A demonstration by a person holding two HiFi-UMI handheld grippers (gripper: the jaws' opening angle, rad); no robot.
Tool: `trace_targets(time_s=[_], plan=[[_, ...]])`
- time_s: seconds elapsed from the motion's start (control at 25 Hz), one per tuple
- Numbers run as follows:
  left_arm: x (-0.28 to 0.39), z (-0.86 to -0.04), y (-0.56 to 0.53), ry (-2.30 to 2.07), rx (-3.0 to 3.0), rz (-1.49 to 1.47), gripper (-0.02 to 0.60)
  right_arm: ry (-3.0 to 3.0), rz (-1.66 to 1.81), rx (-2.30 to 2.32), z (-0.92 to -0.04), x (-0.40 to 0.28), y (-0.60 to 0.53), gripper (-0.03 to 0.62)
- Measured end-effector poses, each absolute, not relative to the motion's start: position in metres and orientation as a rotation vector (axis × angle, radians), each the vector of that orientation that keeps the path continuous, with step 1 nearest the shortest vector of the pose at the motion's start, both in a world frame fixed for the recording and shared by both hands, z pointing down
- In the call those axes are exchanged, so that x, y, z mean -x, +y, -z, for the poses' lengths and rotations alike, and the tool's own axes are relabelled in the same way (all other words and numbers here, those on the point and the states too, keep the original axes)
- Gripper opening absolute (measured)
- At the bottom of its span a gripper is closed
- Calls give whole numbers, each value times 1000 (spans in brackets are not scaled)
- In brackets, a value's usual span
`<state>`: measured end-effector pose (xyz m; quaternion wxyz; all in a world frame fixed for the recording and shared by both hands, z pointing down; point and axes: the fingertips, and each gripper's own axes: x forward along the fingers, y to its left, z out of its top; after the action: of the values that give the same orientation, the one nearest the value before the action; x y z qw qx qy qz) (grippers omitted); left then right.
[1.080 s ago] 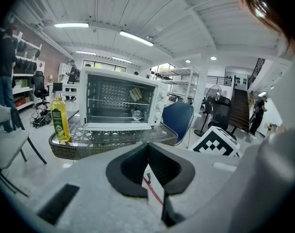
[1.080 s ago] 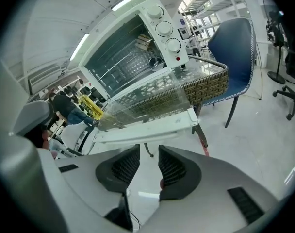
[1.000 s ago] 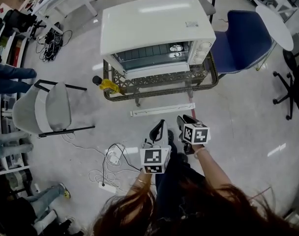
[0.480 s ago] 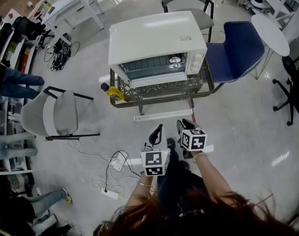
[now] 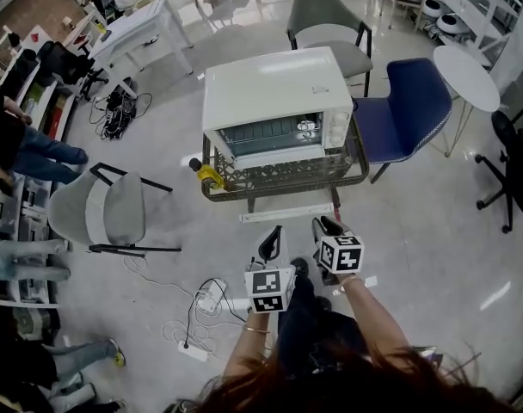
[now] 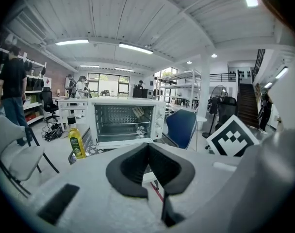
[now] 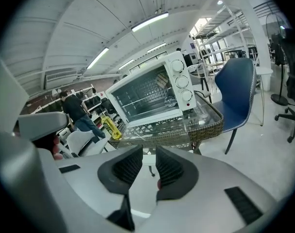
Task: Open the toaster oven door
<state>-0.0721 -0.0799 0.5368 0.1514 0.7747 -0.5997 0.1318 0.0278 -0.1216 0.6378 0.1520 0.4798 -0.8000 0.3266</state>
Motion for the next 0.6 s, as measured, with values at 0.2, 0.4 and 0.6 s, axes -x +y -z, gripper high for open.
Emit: trace_targets(time_s=[0.2, 0.4, 0.6], plan=[[72, -515, -74, -1749, -2248, -361, 15, -2338, -898, -1388, -615, -28, -117, 61], [71, -494, -69, -1773, -2264, -330, 15, -2376, -853, -1386, -593, -30, -109, 55], [72, -470, -66, -1798, -2282, -283, 15, -2418, -806, -1397, -568, -30, -103, 51]])
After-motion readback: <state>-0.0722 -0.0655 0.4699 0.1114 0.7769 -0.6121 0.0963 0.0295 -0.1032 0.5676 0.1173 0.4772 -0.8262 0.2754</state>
